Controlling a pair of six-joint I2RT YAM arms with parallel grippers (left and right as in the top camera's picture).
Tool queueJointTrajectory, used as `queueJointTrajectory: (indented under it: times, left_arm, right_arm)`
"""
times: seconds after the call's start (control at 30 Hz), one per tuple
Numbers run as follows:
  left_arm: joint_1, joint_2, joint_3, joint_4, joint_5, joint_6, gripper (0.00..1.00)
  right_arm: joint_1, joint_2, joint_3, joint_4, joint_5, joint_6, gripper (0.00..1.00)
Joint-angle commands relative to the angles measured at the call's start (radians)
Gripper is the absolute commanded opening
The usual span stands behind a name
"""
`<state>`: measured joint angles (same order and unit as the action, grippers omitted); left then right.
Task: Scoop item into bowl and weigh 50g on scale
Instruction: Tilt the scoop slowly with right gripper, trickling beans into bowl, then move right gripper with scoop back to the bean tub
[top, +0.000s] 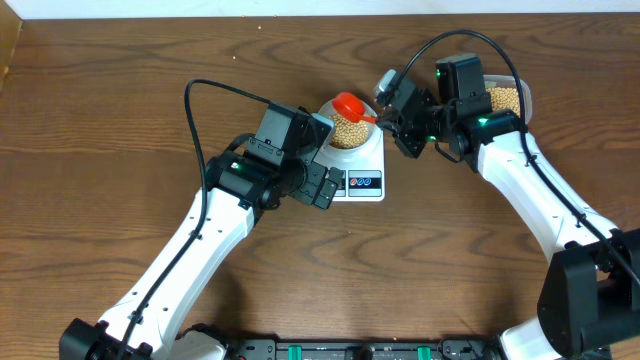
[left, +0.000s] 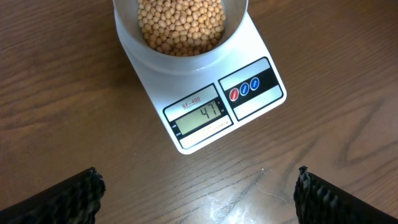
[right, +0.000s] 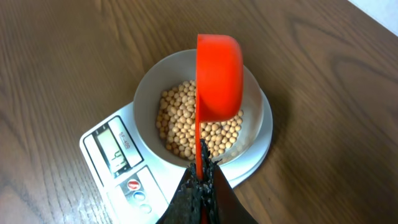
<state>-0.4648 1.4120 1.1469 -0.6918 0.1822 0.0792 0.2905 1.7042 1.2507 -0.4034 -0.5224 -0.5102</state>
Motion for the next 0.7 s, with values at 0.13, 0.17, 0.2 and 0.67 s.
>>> queueJointTrajectory:
  times: [0.13,0.17,0.2,0.67]
  left_arm:
    - [0.005,0.008,-0.002,-0.001,0.009,0.007,1.0]
    - [0.005,0.008,-0.002,0.0,0.009,0.007,1.0]
    - [0.005,0.008,-0.002,-0.001,0.009,0.007,1.0]
    - [0.005,0.008,-0.002,-0.001,0.009,0.007,1.0]
  right_arm:
    - [0.003,-0.012,0.008,0.011,-0.007,0.061,0.01]
    - [0.003,-0.012,0.008,0.011,-0.007,0.069,0.01]
    - [0.003,-0.012,0.008,0.011,-0.007,0.07,0.01]
    - [-0.163,-0.198,0.01,0.107,0.064,0.327,0.01]
